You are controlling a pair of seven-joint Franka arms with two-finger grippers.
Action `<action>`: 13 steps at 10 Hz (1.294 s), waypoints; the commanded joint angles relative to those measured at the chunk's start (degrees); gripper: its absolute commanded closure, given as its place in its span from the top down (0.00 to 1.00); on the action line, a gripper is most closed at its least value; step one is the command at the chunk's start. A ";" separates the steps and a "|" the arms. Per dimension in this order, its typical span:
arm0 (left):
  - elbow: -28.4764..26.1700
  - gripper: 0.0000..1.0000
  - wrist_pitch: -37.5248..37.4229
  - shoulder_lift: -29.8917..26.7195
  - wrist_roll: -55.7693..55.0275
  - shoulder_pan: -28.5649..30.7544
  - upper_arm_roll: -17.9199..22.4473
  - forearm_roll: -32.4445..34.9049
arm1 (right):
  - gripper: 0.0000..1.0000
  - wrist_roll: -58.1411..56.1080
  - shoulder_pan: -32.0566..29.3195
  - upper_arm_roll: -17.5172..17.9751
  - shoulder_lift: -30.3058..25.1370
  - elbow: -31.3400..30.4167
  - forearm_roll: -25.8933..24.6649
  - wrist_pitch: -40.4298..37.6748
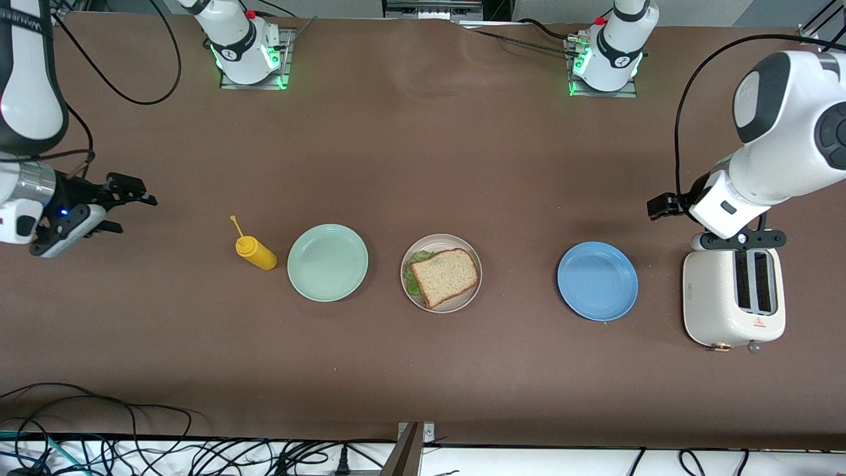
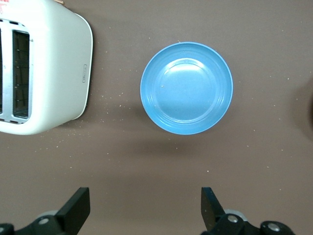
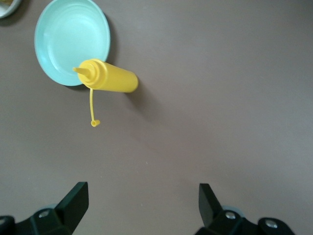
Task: Make sandwich on beige plate with both arms
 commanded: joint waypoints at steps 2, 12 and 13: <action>5.37 1.00 -6.67 -0.23 -0.19 0.37 -0.34 1.07 | 1.00 19.77 1.48 0.43 -8.15 -0.59 -9.43 -4.28; 12.50 1.00 -17.49 -2.51 2.16 0.11 -0.78 1.24 | 1.00 39.79 4.11 0.60 -7.02 4.95 -8.29 -7.65; 12.51 1.00 -17.58 -2.86 3.14 0.11 -0.78 1.51 | 1.00 39.88 4.81 0.87 -7.19 5.04 -9.34 -8.52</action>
